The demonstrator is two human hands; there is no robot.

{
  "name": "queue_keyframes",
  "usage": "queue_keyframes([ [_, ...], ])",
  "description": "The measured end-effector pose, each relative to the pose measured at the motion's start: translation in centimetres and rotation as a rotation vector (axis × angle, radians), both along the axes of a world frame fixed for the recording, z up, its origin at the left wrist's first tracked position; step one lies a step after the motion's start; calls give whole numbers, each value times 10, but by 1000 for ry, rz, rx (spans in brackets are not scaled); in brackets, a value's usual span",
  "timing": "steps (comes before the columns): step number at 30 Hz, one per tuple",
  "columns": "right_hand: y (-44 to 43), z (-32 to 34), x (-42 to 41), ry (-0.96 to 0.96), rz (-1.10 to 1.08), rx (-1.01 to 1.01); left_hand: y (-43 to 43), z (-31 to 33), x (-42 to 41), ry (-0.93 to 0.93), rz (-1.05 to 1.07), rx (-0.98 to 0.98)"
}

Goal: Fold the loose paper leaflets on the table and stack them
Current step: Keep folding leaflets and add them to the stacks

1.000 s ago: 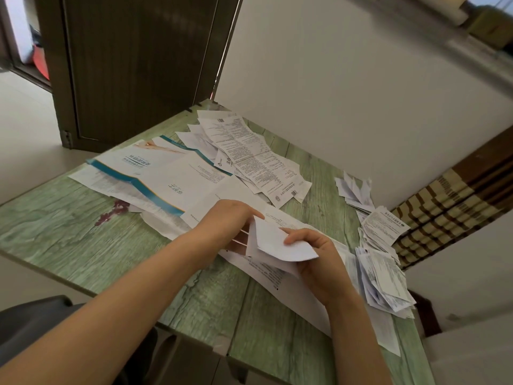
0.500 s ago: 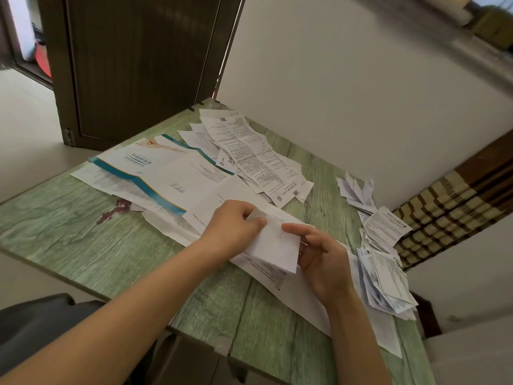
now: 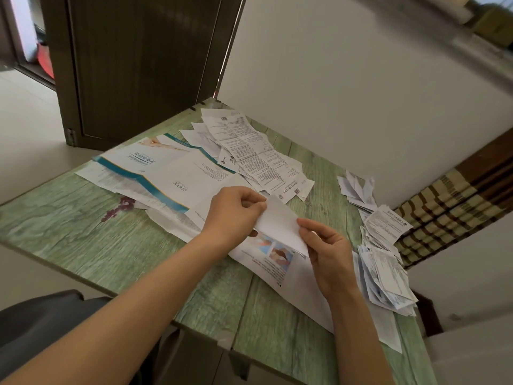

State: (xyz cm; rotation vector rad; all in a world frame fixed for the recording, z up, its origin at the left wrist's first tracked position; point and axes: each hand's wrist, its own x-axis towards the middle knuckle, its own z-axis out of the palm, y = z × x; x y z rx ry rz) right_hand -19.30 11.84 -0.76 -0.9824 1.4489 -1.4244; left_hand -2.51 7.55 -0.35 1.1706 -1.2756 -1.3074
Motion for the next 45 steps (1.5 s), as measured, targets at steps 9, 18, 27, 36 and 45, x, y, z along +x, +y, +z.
queue_keyframes([
  [9,20,33,-9,20,-185,-115,5,3,-4,47,-4,54],
  [18,79,54,-96,415,-622,-112,16,2,-11,-49,-94,55],
  [27,79,-12,-114,1123,-625,347,23,2,-11,-123,-83,10],
  [36,77,4,-105,1021,-569,162,21,2,-7,-130,-61,-7],
  [45,67,18,-59,887,-449,-32,19,-6,-3,-452,-137,-227],
])
